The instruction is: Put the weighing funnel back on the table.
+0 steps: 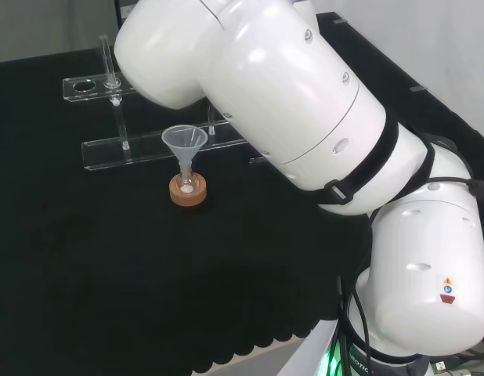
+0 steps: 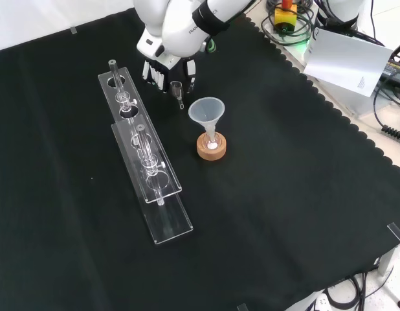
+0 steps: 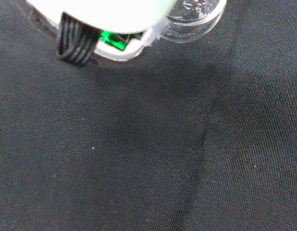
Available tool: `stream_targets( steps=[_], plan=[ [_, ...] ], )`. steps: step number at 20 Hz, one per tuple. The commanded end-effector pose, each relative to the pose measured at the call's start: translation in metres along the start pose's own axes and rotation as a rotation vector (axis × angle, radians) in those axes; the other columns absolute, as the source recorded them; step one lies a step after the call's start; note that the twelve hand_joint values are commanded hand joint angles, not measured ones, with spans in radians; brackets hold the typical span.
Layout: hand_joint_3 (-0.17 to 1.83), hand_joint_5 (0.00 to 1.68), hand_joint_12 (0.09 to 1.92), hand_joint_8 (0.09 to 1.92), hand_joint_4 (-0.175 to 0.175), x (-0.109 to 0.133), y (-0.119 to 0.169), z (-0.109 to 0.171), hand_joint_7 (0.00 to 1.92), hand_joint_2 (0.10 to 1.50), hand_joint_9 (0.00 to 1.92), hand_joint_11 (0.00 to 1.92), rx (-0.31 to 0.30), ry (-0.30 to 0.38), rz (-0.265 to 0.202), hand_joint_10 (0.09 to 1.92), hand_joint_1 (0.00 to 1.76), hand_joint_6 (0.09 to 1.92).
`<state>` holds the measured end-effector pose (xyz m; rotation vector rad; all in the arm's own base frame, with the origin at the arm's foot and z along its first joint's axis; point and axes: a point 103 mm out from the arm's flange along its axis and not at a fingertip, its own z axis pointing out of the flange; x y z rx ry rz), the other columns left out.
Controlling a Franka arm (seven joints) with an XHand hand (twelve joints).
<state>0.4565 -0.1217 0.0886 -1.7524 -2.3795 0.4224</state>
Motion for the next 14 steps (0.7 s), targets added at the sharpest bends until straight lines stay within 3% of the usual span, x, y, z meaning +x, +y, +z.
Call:
stream_targets(
  steps=[1,14],
  plan=[
    [0.73,1.19,1.12,0.66,0.069,0.0009,0.0060,0.0057,1.31,0.63,1.21,0.70,-0.019,-0.014,0.035,0.35,1.27,0.83],
    [0.73,1.18,1.12,0.66,0.067,0.0038,0.0138,0.0094,1.31,0.64,1.21,0.70,-0.018,-0.028,0.038,0.35,1.27,0.83]
  ],
)
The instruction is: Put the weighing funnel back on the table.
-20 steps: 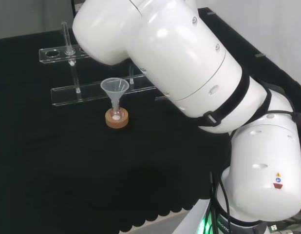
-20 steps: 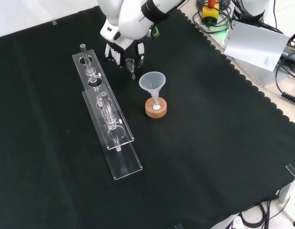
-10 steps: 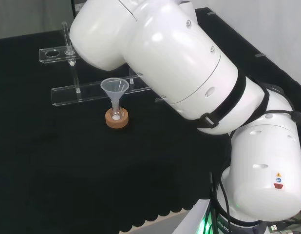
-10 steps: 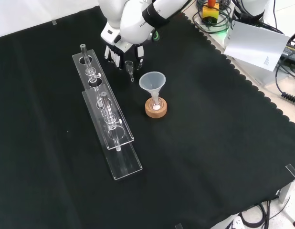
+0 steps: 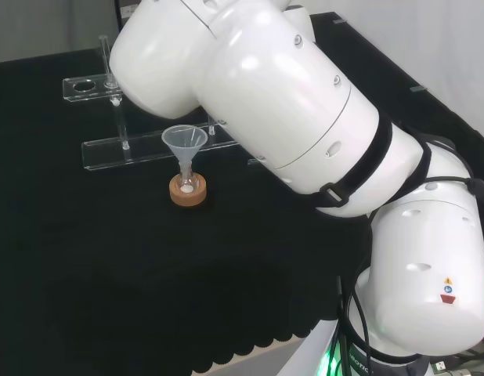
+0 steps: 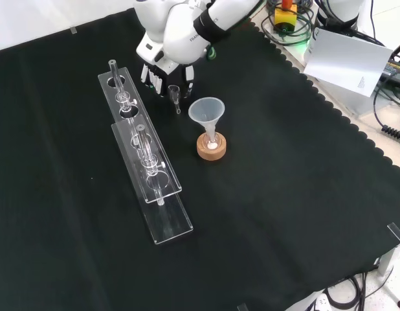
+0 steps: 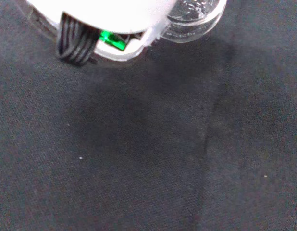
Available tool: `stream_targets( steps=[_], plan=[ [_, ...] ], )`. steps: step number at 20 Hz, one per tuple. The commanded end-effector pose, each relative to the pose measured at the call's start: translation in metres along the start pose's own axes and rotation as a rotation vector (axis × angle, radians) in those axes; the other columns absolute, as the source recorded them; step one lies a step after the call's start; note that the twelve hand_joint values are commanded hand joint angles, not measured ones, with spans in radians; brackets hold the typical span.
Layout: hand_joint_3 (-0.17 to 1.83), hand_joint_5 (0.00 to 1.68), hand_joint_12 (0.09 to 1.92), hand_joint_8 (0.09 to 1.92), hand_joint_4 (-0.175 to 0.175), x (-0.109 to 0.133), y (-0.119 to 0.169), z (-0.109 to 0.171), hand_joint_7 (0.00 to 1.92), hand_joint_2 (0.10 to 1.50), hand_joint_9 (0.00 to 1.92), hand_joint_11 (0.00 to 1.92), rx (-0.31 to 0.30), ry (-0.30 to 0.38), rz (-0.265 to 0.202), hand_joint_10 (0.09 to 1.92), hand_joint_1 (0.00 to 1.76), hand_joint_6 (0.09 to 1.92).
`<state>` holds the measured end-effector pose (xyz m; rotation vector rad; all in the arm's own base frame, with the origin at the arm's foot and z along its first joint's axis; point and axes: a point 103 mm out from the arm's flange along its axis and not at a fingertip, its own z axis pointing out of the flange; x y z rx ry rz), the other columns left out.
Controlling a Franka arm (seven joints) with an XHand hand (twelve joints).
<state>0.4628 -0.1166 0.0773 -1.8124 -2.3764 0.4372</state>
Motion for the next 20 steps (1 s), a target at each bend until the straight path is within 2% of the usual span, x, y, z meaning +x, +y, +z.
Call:
stream_targets(
  steps=[1,7,20],
  plan=[
    [0.73,1.18,1.12,0.66,0.067,-0.001,0.004,0.002,1.31,0.64,1.21,0.70,-0.004,0.004,-0.004,0.35,1.27,0.83],
    [0.73,1.18,1.12,0.66,0.067,-0.011,0.010,0.007,1.31,0.64,1.21,0.70,-0.008,0.014,0.006,0.35,1.27,0.84],
    [0.68,1.17,1.13,0.69,0.066,-0.004,0.012,0.006,1.29,0.67,1.20,0.69,0.003,0.000,0.018,0.36,1.27,0.84]
  ],
)
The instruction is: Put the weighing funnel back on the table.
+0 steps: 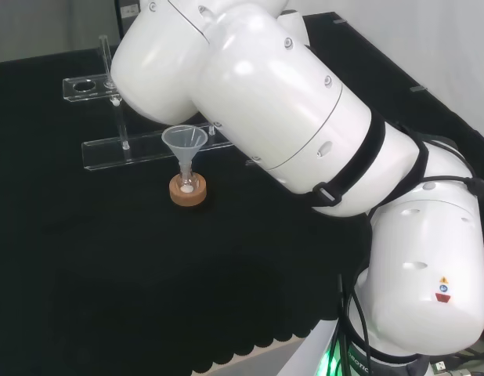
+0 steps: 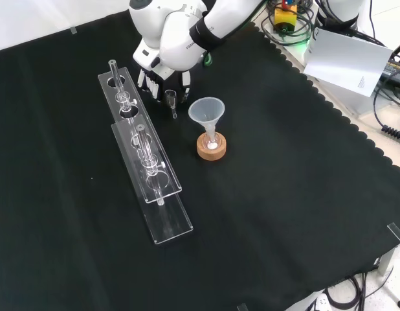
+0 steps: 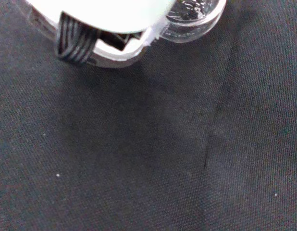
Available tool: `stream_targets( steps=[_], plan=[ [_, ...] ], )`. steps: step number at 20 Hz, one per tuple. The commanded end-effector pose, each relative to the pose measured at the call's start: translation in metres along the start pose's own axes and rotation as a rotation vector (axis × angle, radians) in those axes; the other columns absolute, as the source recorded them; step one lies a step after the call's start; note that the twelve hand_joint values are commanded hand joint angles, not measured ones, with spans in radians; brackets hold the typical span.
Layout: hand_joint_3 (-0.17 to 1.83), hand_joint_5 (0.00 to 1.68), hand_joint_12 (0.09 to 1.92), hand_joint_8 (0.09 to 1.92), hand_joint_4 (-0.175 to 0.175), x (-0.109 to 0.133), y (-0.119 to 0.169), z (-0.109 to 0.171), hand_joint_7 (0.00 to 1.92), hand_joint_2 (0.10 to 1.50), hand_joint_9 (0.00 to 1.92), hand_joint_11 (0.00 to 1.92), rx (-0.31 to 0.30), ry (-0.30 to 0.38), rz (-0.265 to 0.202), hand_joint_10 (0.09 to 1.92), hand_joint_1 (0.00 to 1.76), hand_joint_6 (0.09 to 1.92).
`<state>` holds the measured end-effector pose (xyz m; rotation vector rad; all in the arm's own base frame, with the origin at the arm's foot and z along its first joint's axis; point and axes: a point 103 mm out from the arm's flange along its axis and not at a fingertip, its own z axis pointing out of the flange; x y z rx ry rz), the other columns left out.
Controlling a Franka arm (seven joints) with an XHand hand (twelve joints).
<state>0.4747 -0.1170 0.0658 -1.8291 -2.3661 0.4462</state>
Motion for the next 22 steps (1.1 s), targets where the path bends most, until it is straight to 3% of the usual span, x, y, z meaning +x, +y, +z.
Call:
stream_targets(
  steps=[1,4,6,7,12,14,16,22],
  plan=[
    [0.66,1.16,1.13,0.70,0.066,-0.003,-0.002,-0.002,1.28,0.68,1.19,0.69,0.000,0.005,0.005,0.36,1.27,0.84],
    [0.58,1.14,1.16,0.74,0.064,-0.005,-0.003,0.000,1.24,0.74,1.16,0.66,0.005,0.024,0.005,0.38,1.26,0.86],
    [0.50,1.13,1.19,0.75,0.136,-0.010,-0.004,-0.001,1.18,0.79,1.11,0.61,0.017,0.035,0.007,0.41,1.14,0.85],
    [0.47,1.12,1.20,0.76,0.156,-0.012,-0.005,-0.001,1.16,0.81,1.10,0.59,0.025,0.038,0.011,0.41,1.11,0.85],
    [0.28,1.06,1.26,0.79,0.175,-0.014,-0.006,-0.001,1.02,0.93,0.99,0.51,0.044,0.044,0.012,0.49,1.05,0.91],
    [0.42,0.94,1.26,0.79,0.108,-0.014,-0.005,0.000,0.96,0.80,0.95,0.49,0.054,0.039,0.018,0.53,1.03,0.89],
    [0.62,0.86,1.27,0.79,0.067,-0.012,-0.006,0.002,0.90,0.66,0.92,0.47,0.050,0.042,0.025,0.56,1.02,0.88],
    [0.73,0.80,1.29,0.78,0.043,-0.006,-0.008,0.000,0.84,0.59,0.90,0.45,0.051,0.035,0.026,0.57,1.02,0.88]
  ],
)
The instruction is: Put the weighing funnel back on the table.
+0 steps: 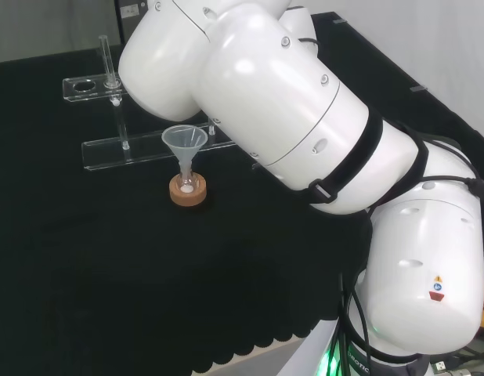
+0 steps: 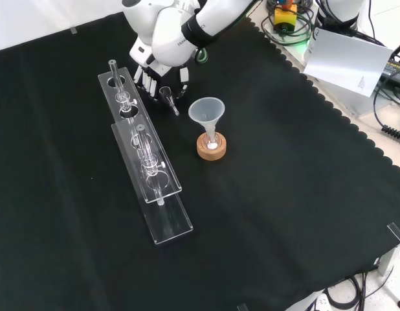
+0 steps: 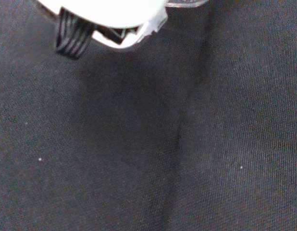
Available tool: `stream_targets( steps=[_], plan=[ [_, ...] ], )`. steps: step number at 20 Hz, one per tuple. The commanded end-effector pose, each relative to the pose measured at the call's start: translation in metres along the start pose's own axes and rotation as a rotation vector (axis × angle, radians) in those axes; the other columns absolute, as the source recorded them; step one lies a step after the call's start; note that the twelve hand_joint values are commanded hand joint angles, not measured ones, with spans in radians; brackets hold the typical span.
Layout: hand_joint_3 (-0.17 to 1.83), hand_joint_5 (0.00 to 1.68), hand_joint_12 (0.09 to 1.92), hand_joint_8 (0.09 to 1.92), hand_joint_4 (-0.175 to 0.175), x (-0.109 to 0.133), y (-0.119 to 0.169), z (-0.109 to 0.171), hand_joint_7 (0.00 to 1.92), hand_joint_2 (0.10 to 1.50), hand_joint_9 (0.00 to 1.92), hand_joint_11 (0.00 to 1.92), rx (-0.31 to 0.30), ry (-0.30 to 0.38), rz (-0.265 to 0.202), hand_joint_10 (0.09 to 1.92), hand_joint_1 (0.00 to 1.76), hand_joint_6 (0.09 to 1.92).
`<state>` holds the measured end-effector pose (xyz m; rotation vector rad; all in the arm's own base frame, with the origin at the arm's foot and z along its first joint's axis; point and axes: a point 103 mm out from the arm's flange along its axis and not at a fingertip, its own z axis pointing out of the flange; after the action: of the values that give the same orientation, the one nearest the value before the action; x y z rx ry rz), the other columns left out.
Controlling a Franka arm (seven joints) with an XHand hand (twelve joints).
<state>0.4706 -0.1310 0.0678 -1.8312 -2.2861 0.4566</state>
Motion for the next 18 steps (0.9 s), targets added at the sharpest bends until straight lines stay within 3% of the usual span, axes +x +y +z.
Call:
stream_targets(
  steps=[1,12,18],
  plan=[
    [0.74,0.79,1.29,0.77,0.041,0.006,-0.001,-0.001,0.83,0.59,0.89,0.45,0.005,-0.009,0.000,0.57,1.01,0.88],
    [0.74,0.68,1.29,0.78,0.012,0.005,-0.005,-0.002,0.77,0.58,0.85,0.42,0.030,-0.015,0.012,0.57,1.01,0.87],
    [0.74,0.52,1.31,0.79,-0.017,-0.001,-0.014,-0.017,0.66,0.56,0.79,0.38,-0.008,0.006,0.025,0.59,0.98,0.83]
  ],
)
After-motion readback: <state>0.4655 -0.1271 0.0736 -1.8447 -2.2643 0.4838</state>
